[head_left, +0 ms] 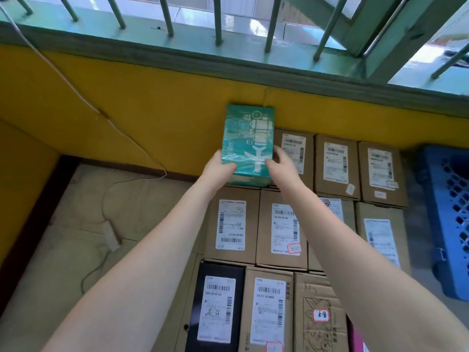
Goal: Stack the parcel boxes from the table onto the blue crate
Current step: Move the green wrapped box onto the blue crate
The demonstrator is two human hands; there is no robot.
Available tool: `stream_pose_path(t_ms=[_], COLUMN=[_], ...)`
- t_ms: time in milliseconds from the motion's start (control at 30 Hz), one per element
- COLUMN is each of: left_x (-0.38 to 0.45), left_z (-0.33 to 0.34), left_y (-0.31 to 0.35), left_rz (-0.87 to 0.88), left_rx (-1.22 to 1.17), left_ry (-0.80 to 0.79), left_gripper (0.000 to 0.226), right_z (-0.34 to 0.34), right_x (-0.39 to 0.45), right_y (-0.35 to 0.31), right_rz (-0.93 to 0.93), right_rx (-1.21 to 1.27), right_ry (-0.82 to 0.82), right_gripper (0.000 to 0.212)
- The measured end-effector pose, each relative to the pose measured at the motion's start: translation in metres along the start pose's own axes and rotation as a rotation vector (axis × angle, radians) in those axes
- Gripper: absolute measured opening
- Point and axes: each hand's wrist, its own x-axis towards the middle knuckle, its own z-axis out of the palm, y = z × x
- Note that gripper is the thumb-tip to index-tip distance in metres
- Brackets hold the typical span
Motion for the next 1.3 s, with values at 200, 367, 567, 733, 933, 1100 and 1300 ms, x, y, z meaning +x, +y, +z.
stream_pose_path(t_ms=[200, 367, 567, 733, 933, 1100, 1300], left_x=[-0.042, -0.086, -0.135, -0.161, -0.18, -0.166, -0.136], left_z=[0.003, 0.032, 0.118, 0.226, 0.366, 0.434, 0.476], left_y=[0.033, 0.064, 0.093, 0.118, 0.146, 0.167, 0.18], left_rz=[0.146, 0.159, 0.186, 0.22, 0.181, 0.174, 0.265], left_rx=[0.019, 0.166, 0.324, 0.385, 0.332, 0.262, 0.332], left_ry=[0.054, 0.05, -0.061, -0.075, -0.128, -0.196, -0.128], left_gripper=[0.031, 0.018, 0.027, 0.036, 0.031, 0.037, 0.049], right_z=[-0.028, -0.071, -0.154, -0.258, -0.394, -0.464, -0.498], right_x=[-0.033, -0.068, -0.106, -0.121, -0.126, -0.112, -0.081], right_y=[-0.018, -0.022, 0.029, 0.089, 0.159, 0.191, 0.209], right_rz=[-0.09, -0.117, -0.035, -0.039, -0.081, -0.088, -0.123], right_rx=[0.027, 0.115, 0.254, 0.324, 0.304, 0.276, 0.263], right_ry=[0.023, 0.091, 0.131, 0.219, 0.207, 0.21, 0.225], right_gripper=[0.053, 0.054, 0.056, 0.063, 0.062, 0.062, 0.063])
